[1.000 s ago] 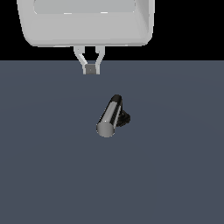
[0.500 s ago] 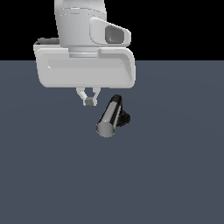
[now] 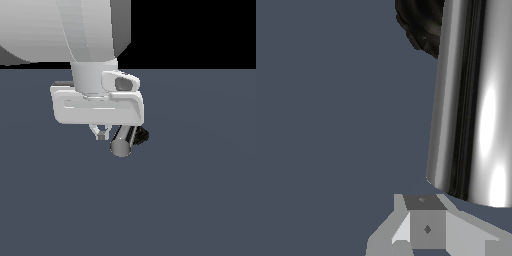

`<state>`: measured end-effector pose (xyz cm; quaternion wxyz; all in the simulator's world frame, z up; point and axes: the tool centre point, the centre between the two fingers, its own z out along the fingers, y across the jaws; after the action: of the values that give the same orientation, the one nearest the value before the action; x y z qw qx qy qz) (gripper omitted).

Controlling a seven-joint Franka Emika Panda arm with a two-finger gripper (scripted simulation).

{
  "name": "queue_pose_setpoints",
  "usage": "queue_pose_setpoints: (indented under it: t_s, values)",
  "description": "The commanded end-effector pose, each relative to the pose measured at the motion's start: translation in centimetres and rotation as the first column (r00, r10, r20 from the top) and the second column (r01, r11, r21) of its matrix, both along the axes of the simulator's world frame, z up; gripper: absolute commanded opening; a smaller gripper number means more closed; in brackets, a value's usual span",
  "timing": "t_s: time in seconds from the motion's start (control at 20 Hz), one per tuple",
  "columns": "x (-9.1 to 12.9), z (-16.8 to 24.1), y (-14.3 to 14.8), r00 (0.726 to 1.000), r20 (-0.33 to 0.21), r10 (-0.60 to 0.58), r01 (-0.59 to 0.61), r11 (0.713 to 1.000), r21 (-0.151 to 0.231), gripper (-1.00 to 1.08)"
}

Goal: Turn on the faucet by rotating a designated handle.

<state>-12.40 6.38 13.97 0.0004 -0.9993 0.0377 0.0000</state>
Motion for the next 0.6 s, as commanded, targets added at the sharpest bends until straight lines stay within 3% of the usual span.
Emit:
queue_pose_setpoints:
  t_s: [0.0, 0.55]
  values:
    - [0.5, -1.2, 0.2, 1.000, 0.001, -0.003, 0.003, 1.000, 0.001, -1.00]
    - [1.6, -3.4, 0.6, 1.000, 0.000, -0.010, 0.010, 1.000, -0.001, -1.00]
